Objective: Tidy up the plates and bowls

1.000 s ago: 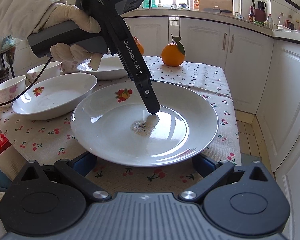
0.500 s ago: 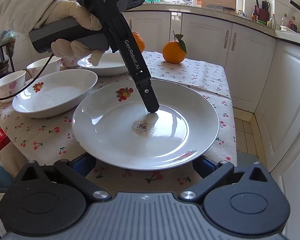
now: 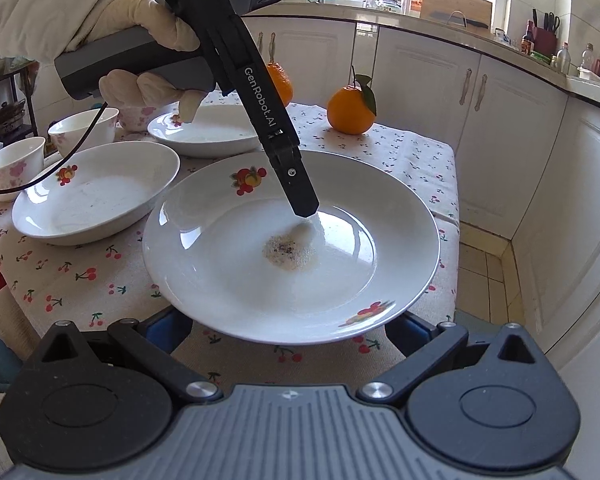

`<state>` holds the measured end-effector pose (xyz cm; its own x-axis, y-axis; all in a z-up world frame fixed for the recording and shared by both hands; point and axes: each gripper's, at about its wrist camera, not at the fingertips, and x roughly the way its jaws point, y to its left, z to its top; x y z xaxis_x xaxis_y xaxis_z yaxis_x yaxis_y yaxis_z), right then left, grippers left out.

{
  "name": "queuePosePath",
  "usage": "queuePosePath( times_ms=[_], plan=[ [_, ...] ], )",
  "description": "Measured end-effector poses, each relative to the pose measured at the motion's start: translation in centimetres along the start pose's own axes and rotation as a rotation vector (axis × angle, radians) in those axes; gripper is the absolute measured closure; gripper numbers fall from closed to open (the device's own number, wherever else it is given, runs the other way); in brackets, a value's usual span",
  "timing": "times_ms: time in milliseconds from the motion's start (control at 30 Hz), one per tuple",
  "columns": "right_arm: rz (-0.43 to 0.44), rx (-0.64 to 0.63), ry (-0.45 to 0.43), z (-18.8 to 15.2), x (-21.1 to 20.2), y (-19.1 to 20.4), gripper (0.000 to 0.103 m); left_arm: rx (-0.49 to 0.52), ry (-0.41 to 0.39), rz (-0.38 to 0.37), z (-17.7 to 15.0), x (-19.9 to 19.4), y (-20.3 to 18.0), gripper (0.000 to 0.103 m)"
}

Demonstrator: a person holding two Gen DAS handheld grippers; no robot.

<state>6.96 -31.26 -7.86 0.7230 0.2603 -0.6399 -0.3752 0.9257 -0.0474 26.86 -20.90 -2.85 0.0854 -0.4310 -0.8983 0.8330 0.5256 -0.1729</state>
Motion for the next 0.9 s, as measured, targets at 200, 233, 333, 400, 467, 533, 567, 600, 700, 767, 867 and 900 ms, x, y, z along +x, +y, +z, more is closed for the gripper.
queuePosePath(
  times_ms=[200,233,333,400,467,533,567,600,700,767,867,900],
  plan=[
    [0.0,-0.019,0.002,0.9,1.0,-1.5,0.0,-0.008,-0.024,0.006,1.6,0.4,0.9,0.047],
    [0.0,-0.02,0.005,1.1,1.3,-1.8,0.0,-0.01,-0.028,0.006,1.9,0.5,1.1,0.047],
    [-0.003,-0.025,0.009,1.4,1.9,-2.6,0.0,-0.014,-0.035,0.009,2.6,0.8,1.7,0.047],
    [-0.003,-0.021,0.014,1.6,2.4,-3.1,0.0,-0.016,-0.039,0.011,3.1,1.1,2.1,0.047],
    [-0.001,-0.013,0.017,1.7,2.8,-3.6,0.0,-0.017,-0.041,0.012,3.6,1.4,2.6,0.047],
    [0.001,-0.007,0.018,1.9,3.3,-4.0,0.0,-0.017,-0.04,0.016,3.9,1.8,2.9,0.047],
    [0.003,-0.003,0.019,2.0,3.4,-4.2,0.0,-0.018,-0.039,0.02,4.0,2.0,3.1,0.047],
    [0.005,-0.001,0.019,2.1,3.6,-4.3,0.0,-0.021,-0.038,0.023,4.1,2.2,3.4,0.047],
    [0.007,0.003,0.02,2.4,4.3,-4.7,0.0,-0.03,-0.04,0.03,4.4,2.6,3.9,0.047],
    [0.003,-0.001,0.023,2.7,4.8,-4.9,0.0,-0.034,-0.042,0.033,4.5,2.8,4.2,0.047],
    [0.004,0.007,0.027,2.9,5.3,-5.2,0.0,-0.041,-0.047,0.037,4.8,3.1,4.6,0.047],
    [0.005,0.012,0.028,2.9,5.5,-5.3,0.0,-0.043,-0.048,0.039,4.9,3.2,4.6,0.047]
  ],
)
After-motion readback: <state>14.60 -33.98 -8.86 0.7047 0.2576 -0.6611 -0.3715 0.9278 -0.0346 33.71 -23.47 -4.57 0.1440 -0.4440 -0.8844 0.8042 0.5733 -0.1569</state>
